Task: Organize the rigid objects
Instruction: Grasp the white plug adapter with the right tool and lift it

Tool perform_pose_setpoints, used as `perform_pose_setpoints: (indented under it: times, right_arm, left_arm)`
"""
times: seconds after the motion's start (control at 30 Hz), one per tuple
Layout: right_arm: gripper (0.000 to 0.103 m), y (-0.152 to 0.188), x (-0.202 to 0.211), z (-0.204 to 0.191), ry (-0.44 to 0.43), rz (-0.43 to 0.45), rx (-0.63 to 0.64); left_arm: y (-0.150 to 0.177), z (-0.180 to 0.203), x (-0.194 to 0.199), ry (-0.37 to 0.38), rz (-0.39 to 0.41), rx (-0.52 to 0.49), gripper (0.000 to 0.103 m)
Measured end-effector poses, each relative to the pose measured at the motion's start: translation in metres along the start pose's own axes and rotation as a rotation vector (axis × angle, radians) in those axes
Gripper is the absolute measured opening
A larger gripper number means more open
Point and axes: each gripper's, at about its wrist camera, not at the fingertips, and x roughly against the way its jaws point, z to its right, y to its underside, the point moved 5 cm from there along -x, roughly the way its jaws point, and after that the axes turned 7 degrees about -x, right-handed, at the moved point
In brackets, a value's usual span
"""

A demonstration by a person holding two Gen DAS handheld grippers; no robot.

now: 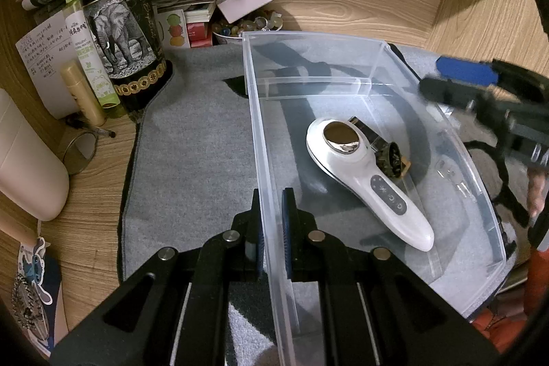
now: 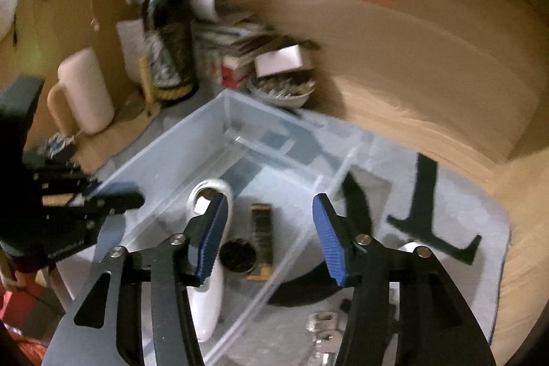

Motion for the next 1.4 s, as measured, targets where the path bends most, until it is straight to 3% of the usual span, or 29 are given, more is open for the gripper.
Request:
perform_pose_setpoints:
  times: [0.3, 0.63, 1.07, 1.2, 1.4]
  right_arm:
    - [0.055, -0.015, 0.017, 0.055, 0.11, 0.073, -0.115]
    - [0.055, 0.011, -0.001, 0.13, 0.196, -0.006, -0.284]
    - [0.055, 0.053, -0.048, 0.145, 0.184, -0.159, -0.321]
    - [0.036, 0.055, -0.053, 0.144, 0.16, -0.175, -0.318]
    - [0.036, 0.05, -0.044, 0.137, 0.163, -0.137, -0.286]
  left_arm:
    - [0.0, 0.0, 0.0, 0.0, 0.0, -0.001, 0.008]
    - [0.0, 0.0, 0.0, 0.0, 0.0, -0.002, 0.008]
    - [0.0, 0.0, 0.0, -0.001, 0.0, -0.002, 0.008]
    - [0.0, 0.0, 0.0, -0.001, 0.0, -0.002, 0.008]
    - [0.0, 0.0, 0.0, 0.0, 0.001, -0.002, 0.008]
